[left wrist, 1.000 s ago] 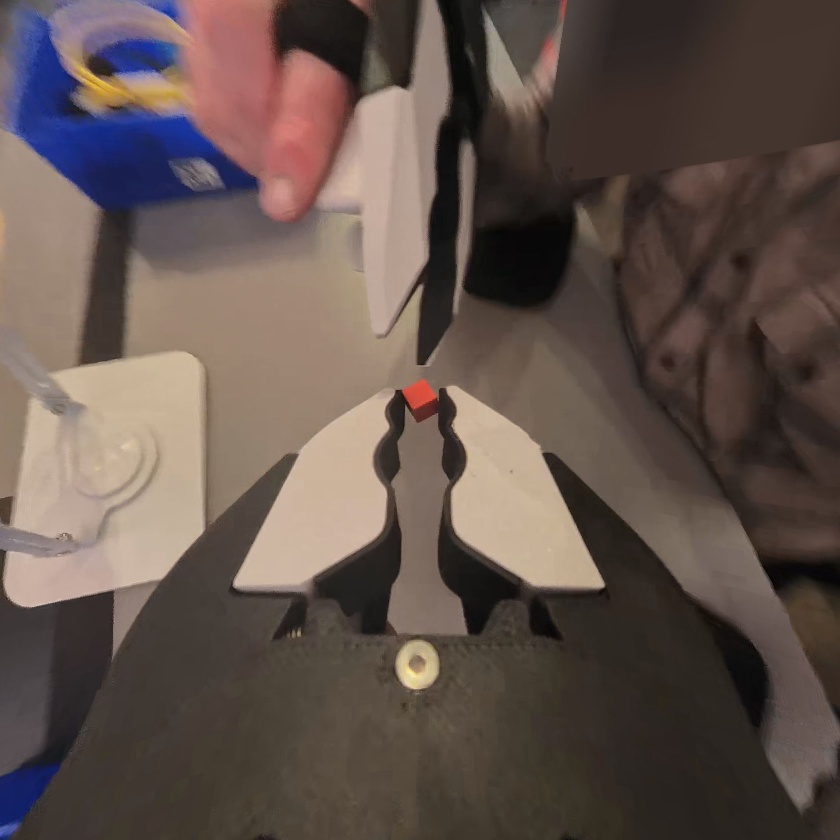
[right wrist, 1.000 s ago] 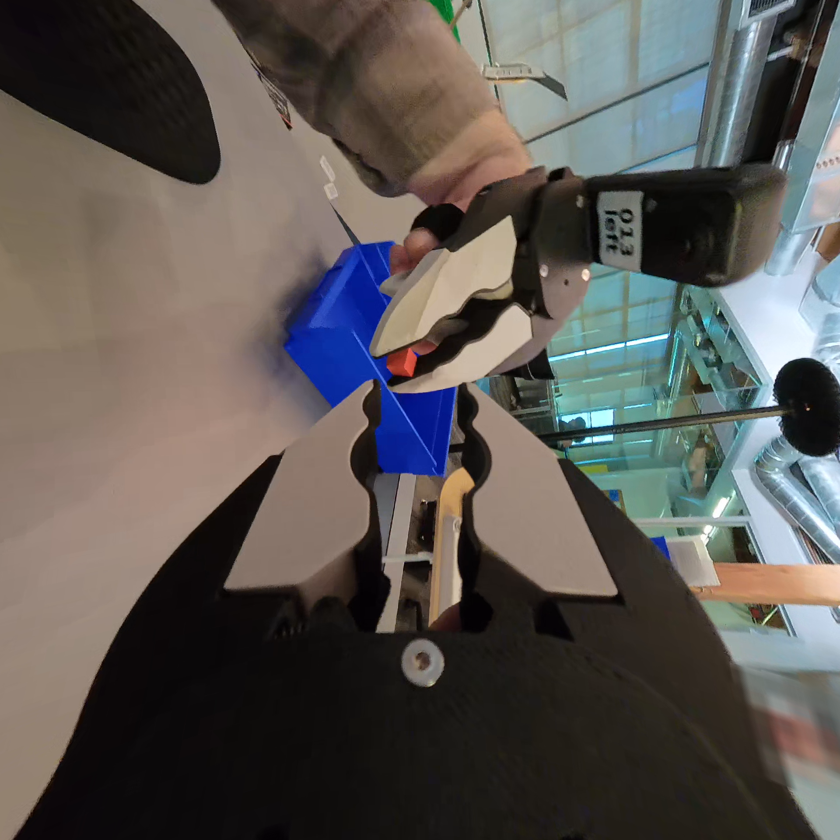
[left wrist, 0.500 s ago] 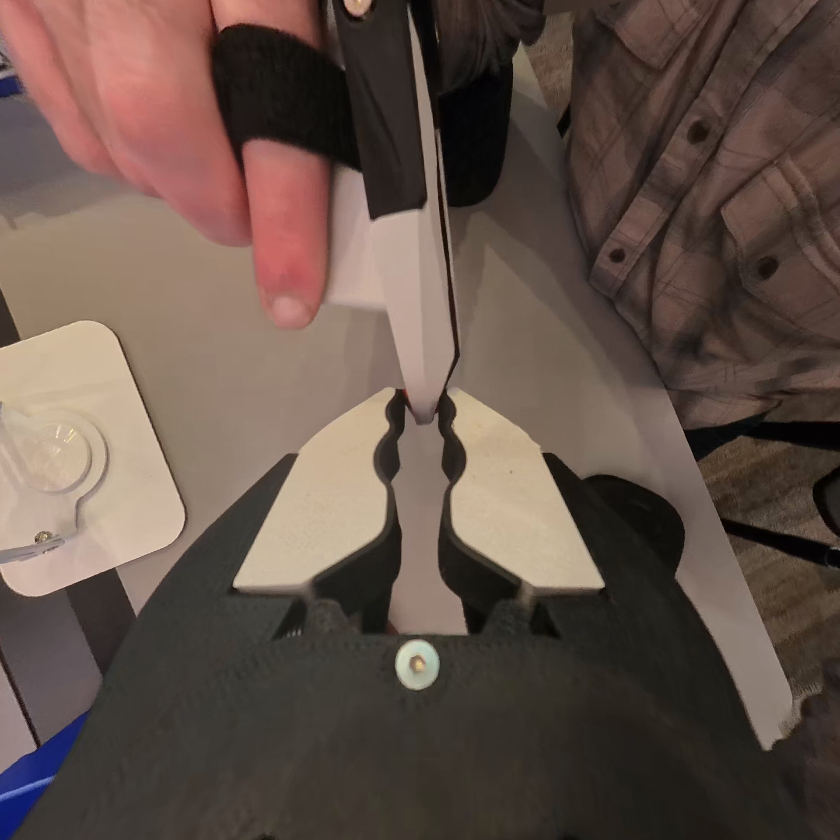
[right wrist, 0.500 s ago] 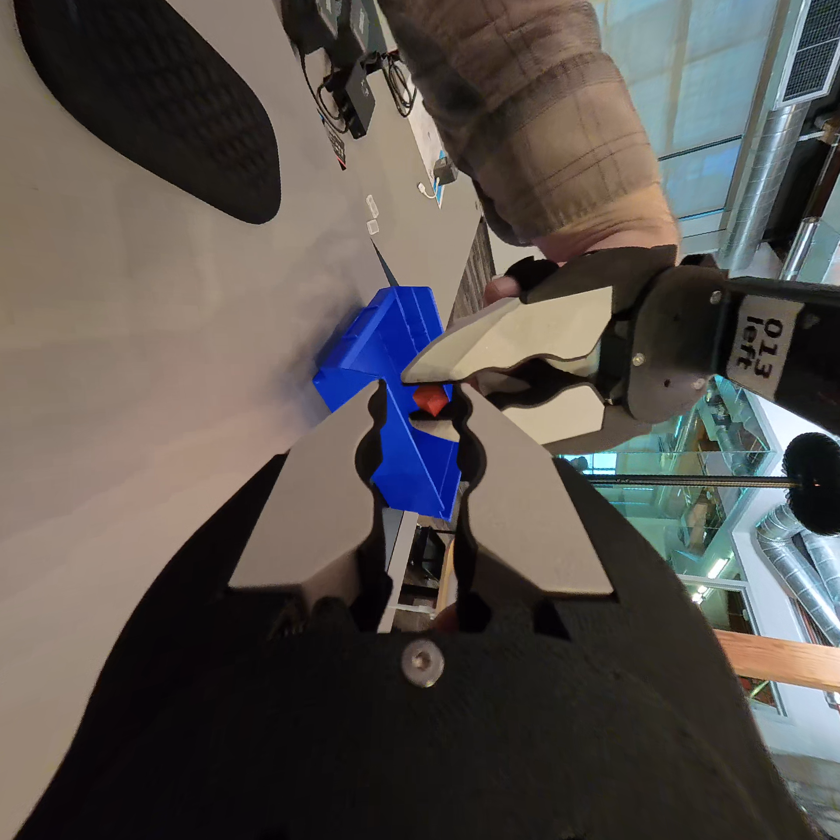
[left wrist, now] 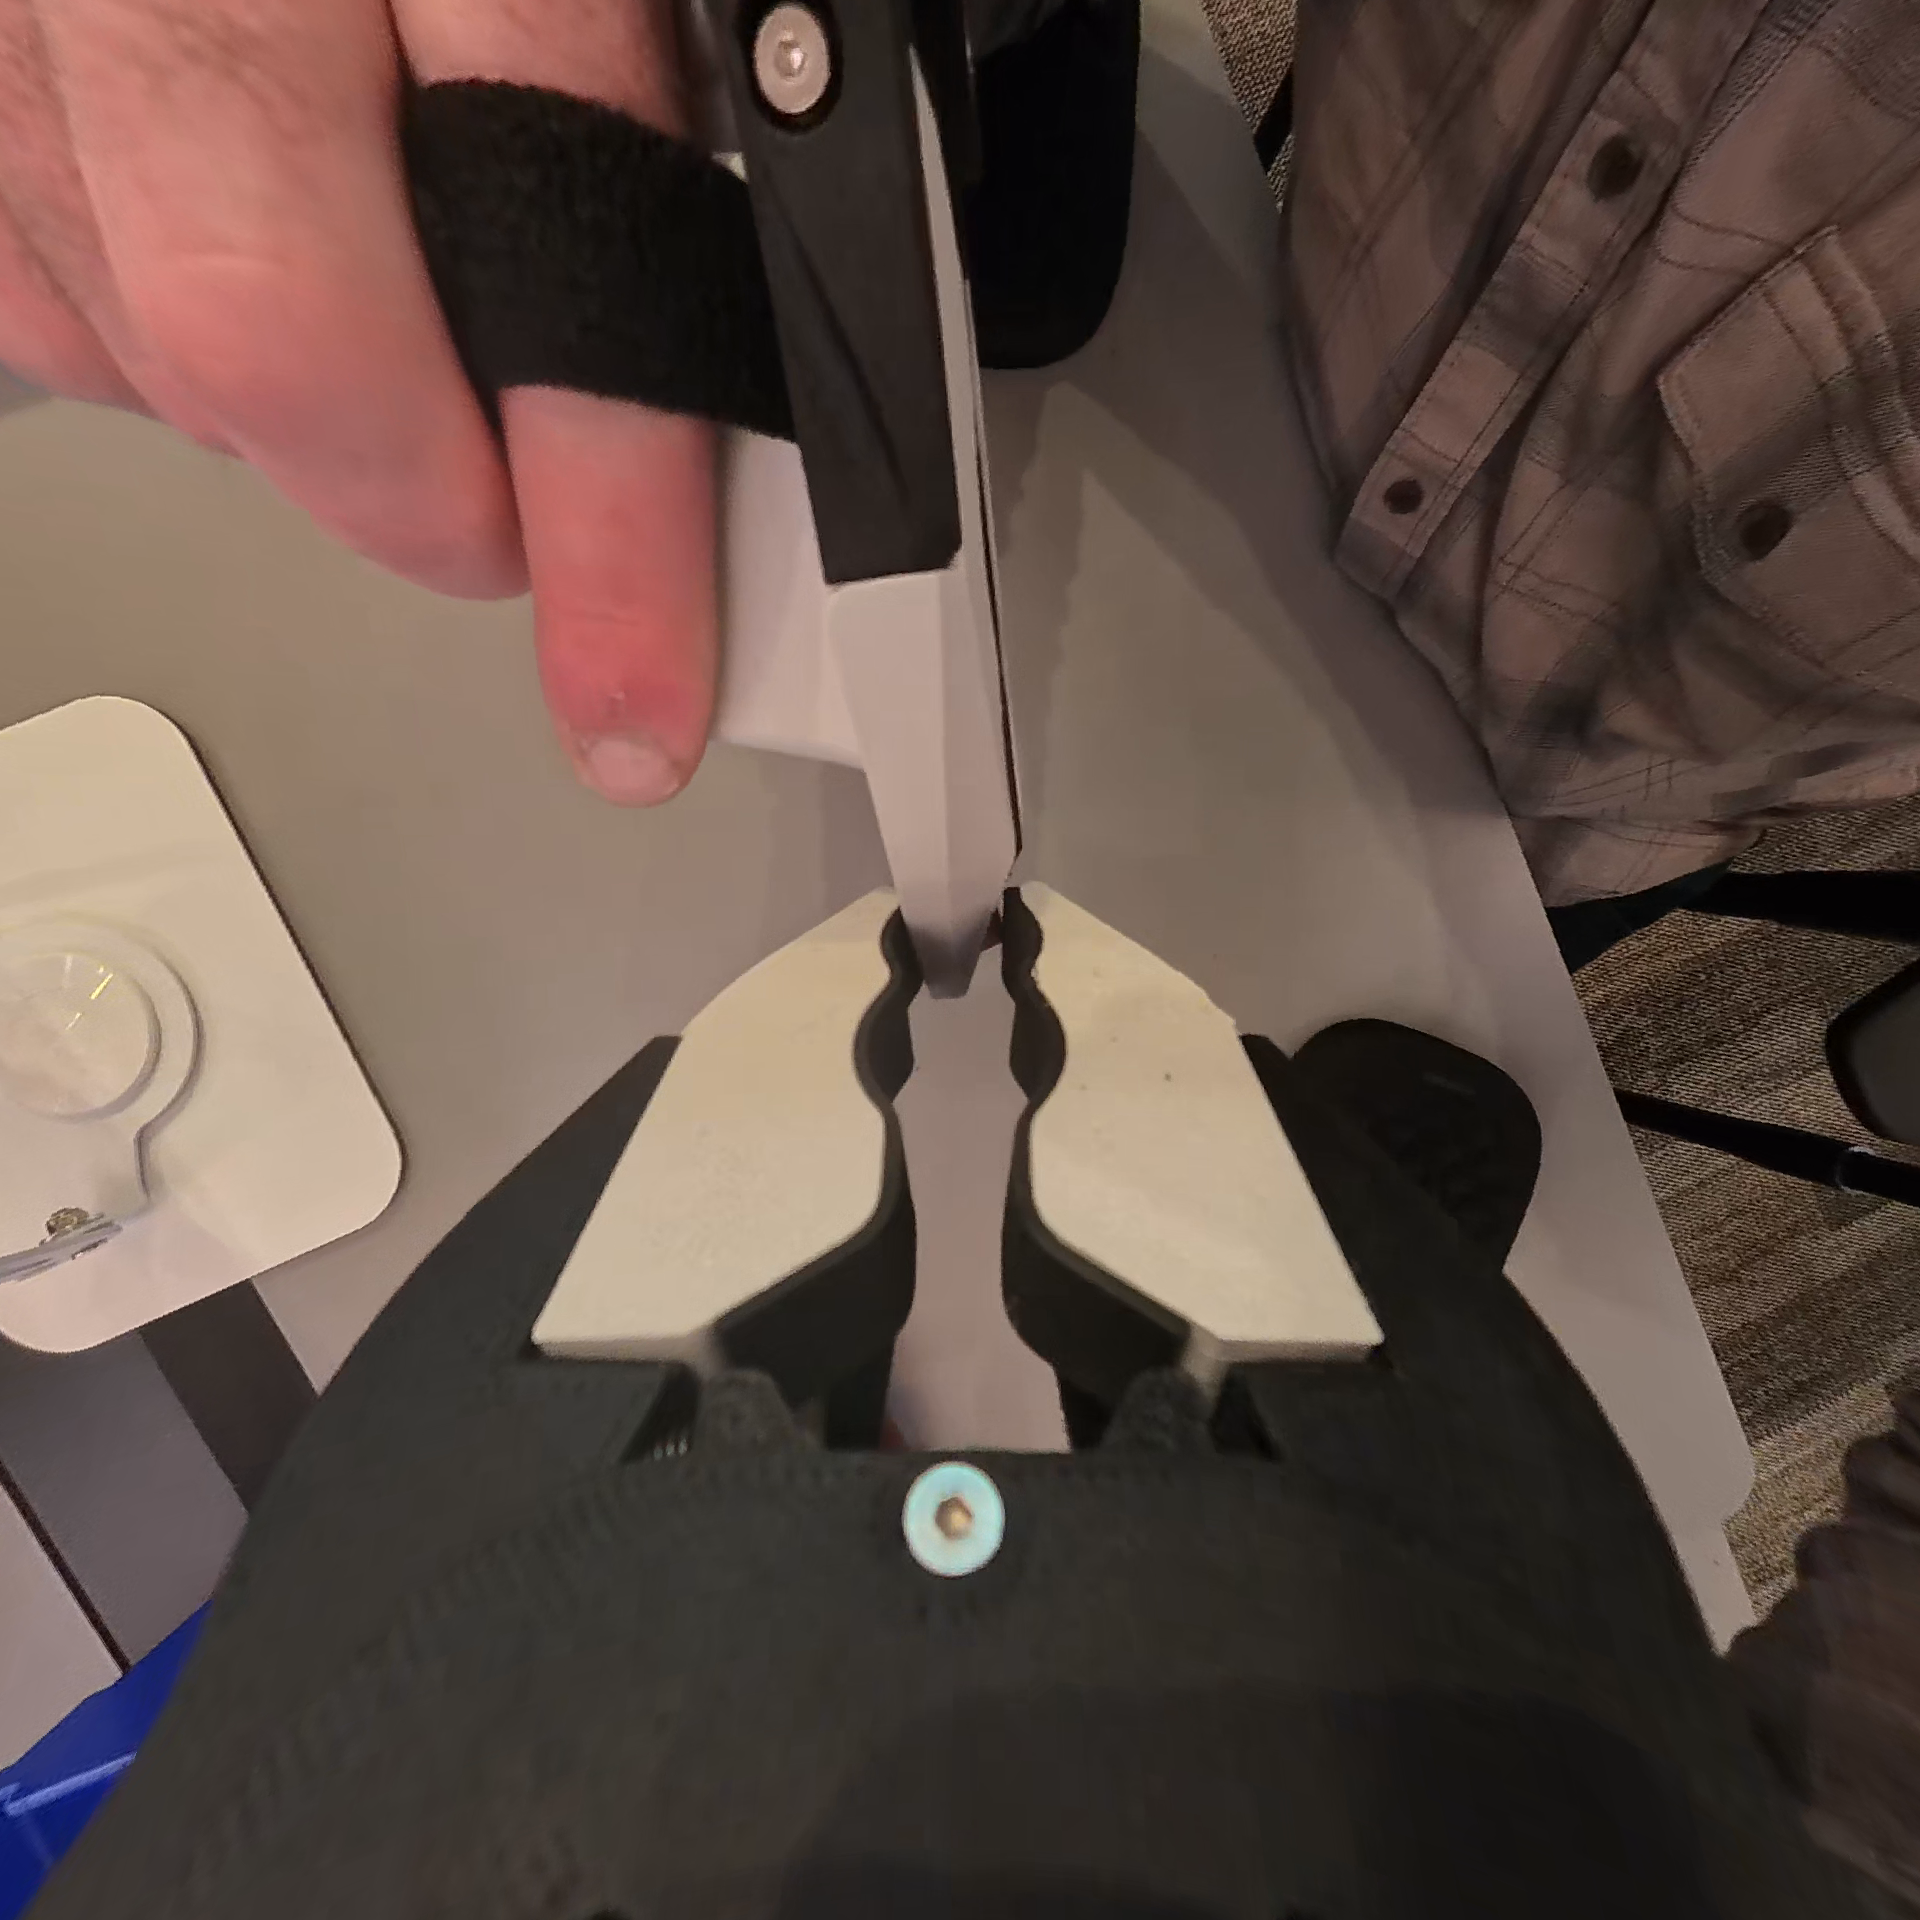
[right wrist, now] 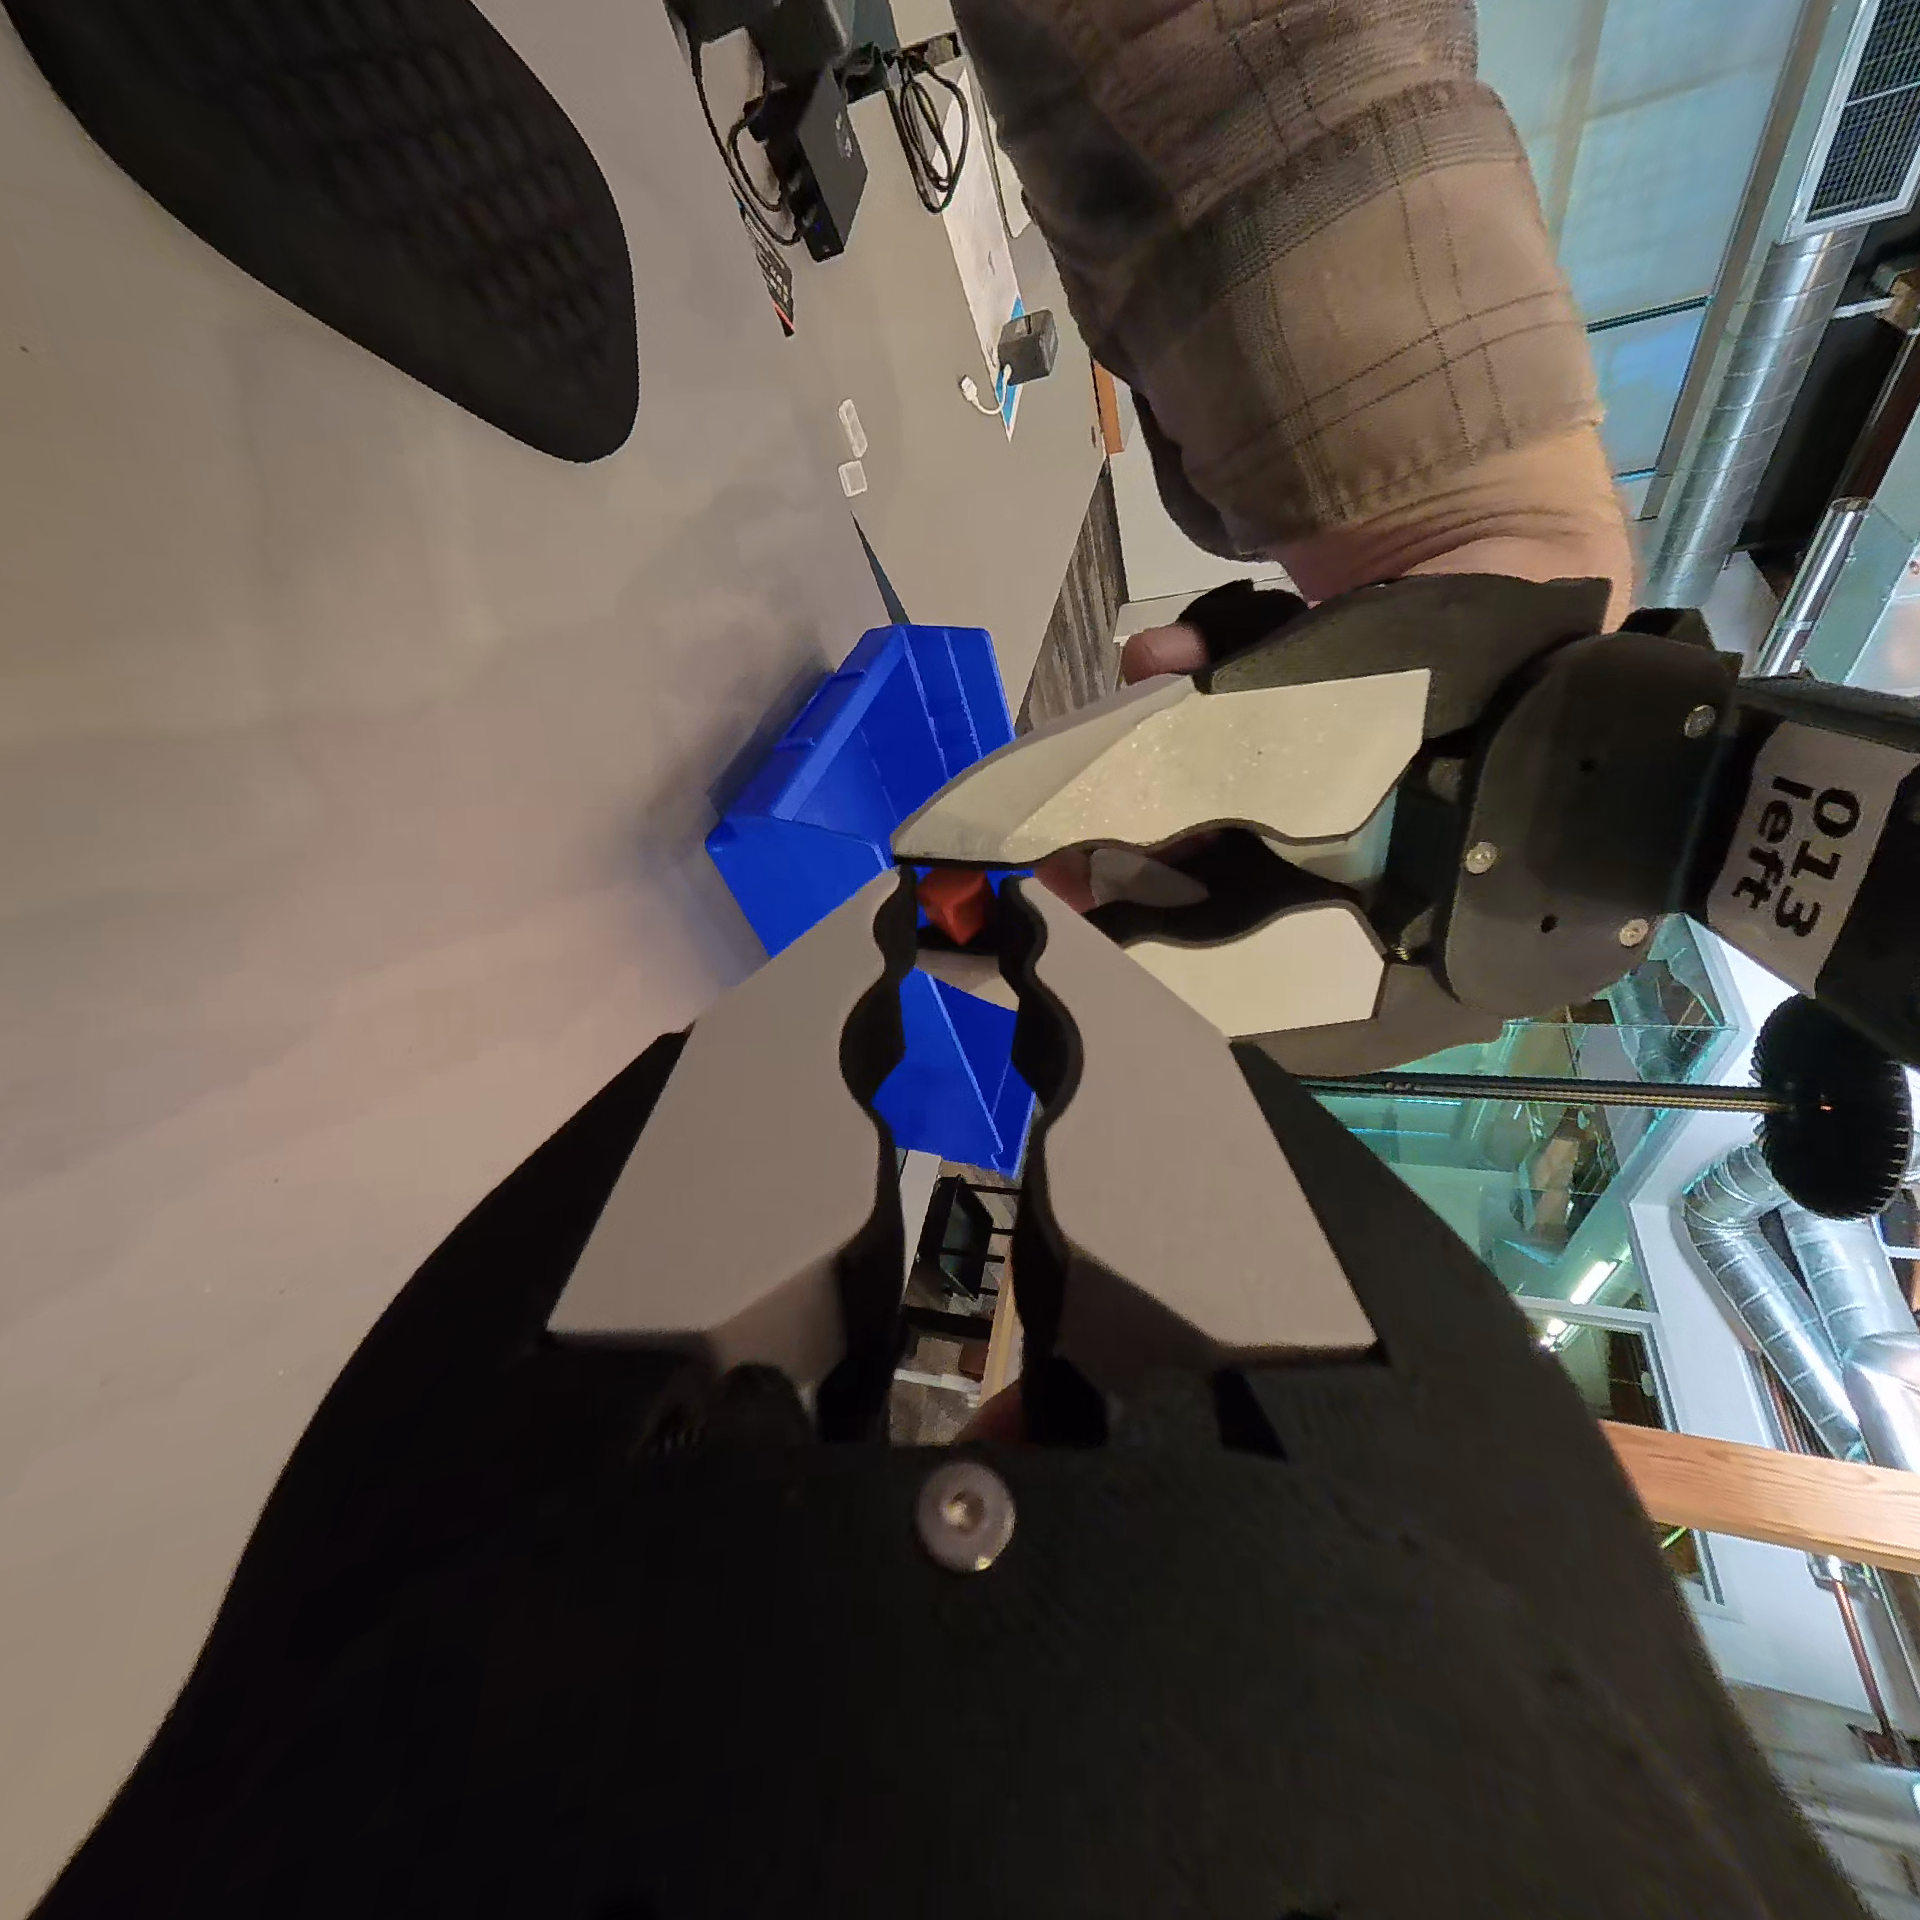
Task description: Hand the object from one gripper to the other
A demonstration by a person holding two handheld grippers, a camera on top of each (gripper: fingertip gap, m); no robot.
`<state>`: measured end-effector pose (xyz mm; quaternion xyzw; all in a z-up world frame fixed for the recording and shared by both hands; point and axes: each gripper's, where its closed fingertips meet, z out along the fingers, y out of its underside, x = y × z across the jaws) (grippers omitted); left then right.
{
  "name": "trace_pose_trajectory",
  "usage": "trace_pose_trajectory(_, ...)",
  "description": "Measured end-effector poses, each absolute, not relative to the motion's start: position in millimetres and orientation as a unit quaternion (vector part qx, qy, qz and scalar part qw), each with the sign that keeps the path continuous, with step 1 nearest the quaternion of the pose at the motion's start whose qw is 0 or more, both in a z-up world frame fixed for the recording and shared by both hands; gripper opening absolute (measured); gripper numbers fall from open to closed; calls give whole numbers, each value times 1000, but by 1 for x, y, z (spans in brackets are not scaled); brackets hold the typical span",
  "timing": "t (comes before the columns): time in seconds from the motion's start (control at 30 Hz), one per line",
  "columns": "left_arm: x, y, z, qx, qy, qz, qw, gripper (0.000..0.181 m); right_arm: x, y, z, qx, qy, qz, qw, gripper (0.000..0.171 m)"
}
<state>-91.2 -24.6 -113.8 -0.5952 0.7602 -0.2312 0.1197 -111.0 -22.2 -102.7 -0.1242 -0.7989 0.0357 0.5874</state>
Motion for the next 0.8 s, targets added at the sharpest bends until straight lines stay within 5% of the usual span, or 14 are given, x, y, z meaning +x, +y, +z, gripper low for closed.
trace_pose_trajectory(0.2, -96, -15, -102, -620, 721, -251, 179, 30, -113, -16, -82, -119, -759, 34, 639, 11)
trace_pose_trajectory(0.57, -103, 19, -15, -575, 356, -441, 589, 39, -113, 13, -11, -109, -532, -78, 836, 11)
trace_pose_trajectory(0.8, -104, 24, -9, -556, 227, -377, 705, 41, -106, 21, 3, -130, -453, -112, 875, 12)
